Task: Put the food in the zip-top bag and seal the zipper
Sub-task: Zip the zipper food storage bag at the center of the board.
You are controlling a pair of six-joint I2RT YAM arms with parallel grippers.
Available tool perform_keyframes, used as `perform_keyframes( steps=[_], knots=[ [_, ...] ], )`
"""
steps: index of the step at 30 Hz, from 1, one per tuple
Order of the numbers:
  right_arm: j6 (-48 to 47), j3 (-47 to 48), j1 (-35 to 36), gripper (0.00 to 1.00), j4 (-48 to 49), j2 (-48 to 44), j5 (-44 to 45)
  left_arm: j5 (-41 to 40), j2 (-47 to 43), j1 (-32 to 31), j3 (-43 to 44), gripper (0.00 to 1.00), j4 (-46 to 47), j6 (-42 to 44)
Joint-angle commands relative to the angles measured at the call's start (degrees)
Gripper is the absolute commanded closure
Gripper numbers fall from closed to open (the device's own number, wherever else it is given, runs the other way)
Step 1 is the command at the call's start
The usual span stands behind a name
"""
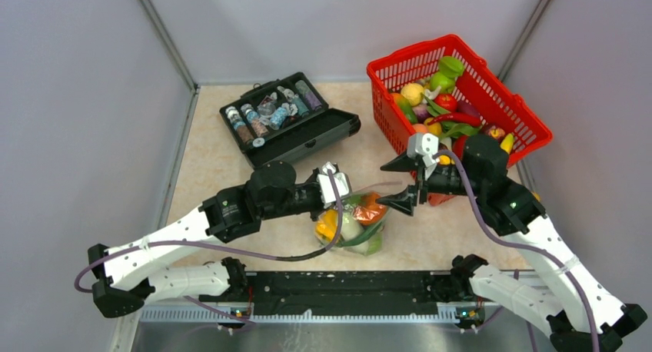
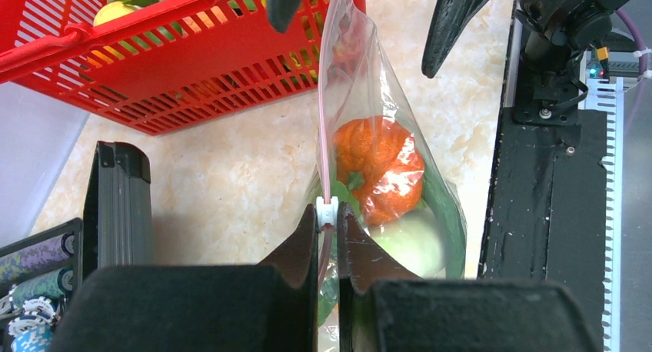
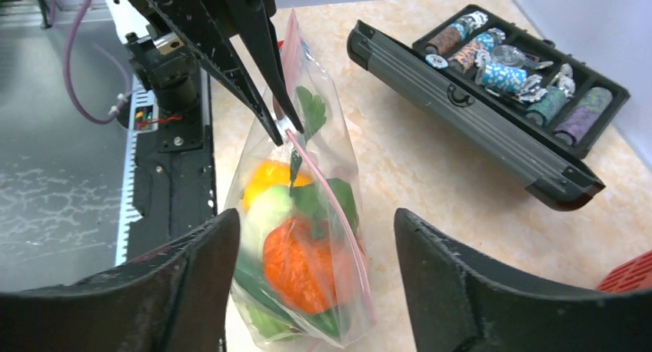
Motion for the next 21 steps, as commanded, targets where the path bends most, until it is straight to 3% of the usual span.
perform_keyframes(
  steps=[1,7,9,17,21],
  knots=[
    [-0.77,3.97,0.15,0.25,-1.50,2.10,-2.11,1.61,-0.46,0.07,2.11,1.00,2.57,-0.14],
    [-1.77,7.12,1.88,0.28,-2.61,5.89,-4.03,1.84,0.57,0.04,2.60,1.00,3.28,-0.30],
    [-2.75,7.68,2.66,0.36,-3.22,6.91,-3.67,2.24,0.93,0.11,2.81,1.00,3.21,-0.32],
    [-6.34,11.65,7.36,0.45,-7.83,13.17,1.05,3.15,2.03,0.01,3.24,1.00,4.02,-1.31],
    [-7.15,11.29,10.44,0.59,-6.55,14.06,3.50,3.90,1.94,0.07,3.77,1.00,3.99,-1.79]
  ],
)
